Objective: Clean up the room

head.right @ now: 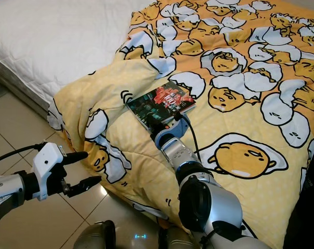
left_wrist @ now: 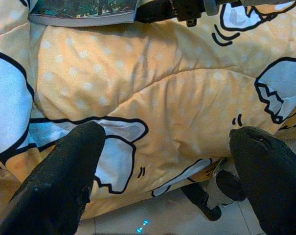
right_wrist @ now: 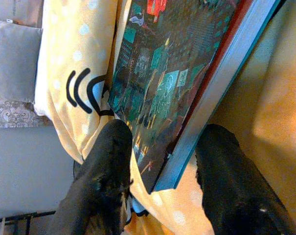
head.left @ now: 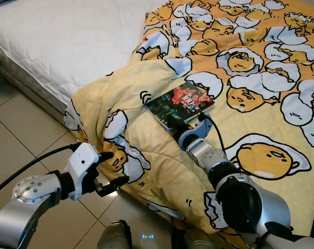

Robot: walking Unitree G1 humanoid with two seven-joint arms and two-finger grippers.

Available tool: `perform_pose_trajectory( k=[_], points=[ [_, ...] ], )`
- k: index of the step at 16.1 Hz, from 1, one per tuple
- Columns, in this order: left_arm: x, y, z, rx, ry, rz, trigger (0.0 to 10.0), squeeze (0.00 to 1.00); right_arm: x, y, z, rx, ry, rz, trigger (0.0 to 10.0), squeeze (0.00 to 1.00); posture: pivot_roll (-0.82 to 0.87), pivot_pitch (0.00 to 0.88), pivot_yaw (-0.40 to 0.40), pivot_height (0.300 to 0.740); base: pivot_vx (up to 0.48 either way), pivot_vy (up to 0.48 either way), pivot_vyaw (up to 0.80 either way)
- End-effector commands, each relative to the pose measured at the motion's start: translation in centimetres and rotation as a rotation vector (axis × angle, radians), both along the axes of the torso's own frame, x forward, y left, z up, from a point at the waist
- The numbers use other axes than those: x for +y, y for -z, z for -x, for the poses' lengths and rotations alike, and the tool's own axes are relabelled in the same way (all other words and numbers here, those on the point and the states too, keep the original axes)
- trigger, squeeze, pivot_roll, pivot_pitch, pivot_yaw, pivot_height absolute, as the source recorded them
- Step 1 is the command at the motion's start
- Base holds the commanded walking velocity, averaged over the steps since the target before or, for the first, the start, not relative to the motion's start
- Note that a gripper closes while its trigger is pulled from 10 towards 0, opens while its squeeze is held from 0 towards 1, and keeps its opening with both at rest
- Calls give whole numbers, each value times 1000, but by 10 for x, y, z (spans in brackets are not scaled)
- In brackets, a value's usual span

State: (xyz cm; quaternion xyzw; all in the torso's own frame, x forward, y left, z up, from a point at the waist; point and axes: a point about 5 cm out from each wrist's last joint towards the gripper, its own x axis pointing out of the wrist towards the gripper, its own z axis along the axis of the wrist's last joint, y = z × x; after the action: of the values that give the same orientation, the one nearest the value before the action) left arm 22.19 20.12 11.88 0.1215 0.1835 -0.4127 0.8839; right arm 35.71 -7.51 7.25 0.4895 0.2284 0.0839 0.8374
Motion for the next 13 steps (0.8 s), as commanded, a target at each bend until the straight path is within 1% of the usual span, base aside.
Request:
perform_pose_trajectory(
  k=[1,3,8,9,13],
  points=[
    [2,-2,0,1,4,-8,10000,1000,2,0,0,11,1,-5,0,0,289,204,-40,740,0,0,0],
    [2,-2,0,1,6,-11,10000,1000,3,1,1,11,-3,7,0,0,289,204,-40,740,0,0,0],
    [2,-2,-1,2,12,-14,10000,1000,2,0,0,9,5,2,0,0,290,202,-31,740,0,0,0],
    [1,-2,-2,0,13,-13,10000,1000,0,1,0,9,8,2,0,0,287,199,-31,740,0,0,0],
    [0,-2,-3,-5,13,-8,10000,1000,-16,7,3,9,39,-10,0,0,277,190,-40,740,0,0,0]
  ],
)
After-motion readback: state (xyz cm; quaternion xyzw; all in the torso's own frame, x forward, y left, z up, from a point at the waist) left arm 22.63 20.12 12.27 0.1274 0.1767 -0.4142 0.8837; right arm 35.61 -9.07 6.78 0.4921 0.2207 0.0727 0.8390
